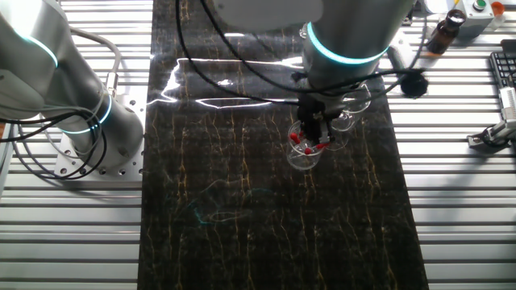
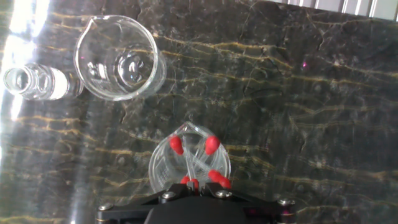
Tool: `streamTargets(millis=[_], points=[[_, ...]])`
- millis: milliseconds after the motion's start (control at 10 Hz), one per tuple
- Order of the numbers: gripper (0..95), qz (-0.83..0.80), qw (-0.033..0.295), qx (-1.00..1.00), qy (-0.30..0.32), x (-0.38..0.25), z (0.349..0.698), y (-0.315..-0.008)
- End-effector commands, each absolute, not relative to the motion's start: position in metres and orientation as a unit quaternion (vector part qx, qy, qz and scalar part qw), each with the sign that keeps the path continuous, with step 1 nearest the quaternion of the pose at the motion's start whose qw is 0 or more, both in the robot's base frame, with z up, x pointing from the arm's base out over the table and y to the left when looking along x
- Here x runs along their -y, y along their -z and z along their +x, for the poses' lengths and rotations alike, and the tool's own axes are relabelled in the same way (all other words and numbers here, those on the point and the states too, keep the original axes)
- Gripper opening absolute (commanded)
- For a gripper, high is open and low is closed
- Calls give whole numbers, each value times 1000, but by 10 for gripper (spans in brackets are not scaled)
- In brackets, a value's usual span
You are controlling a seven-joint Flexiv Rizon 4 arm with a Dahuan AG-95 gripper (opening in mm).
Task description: Transfer liquid using a dropper
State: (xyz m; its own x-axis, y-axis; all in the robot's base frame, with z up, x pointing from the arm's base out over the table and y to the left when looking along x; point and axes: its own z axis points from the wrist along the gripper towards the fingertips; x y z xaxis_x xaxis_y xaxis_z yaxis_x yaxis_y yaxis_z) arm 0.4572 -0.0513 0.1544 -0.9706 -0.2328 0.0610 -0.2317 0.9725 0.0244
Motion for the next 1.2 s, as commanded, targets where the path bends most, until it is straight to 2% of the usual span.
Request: streamTargets(millis=[100, 600, 1200], points=[[0, 115, 36, 993, 9, 51, 457, -159], [0, 110, 45, 993, 9, 48, 456, -175], [0, 106, 62, 992, 8, 40, 463, -213]])
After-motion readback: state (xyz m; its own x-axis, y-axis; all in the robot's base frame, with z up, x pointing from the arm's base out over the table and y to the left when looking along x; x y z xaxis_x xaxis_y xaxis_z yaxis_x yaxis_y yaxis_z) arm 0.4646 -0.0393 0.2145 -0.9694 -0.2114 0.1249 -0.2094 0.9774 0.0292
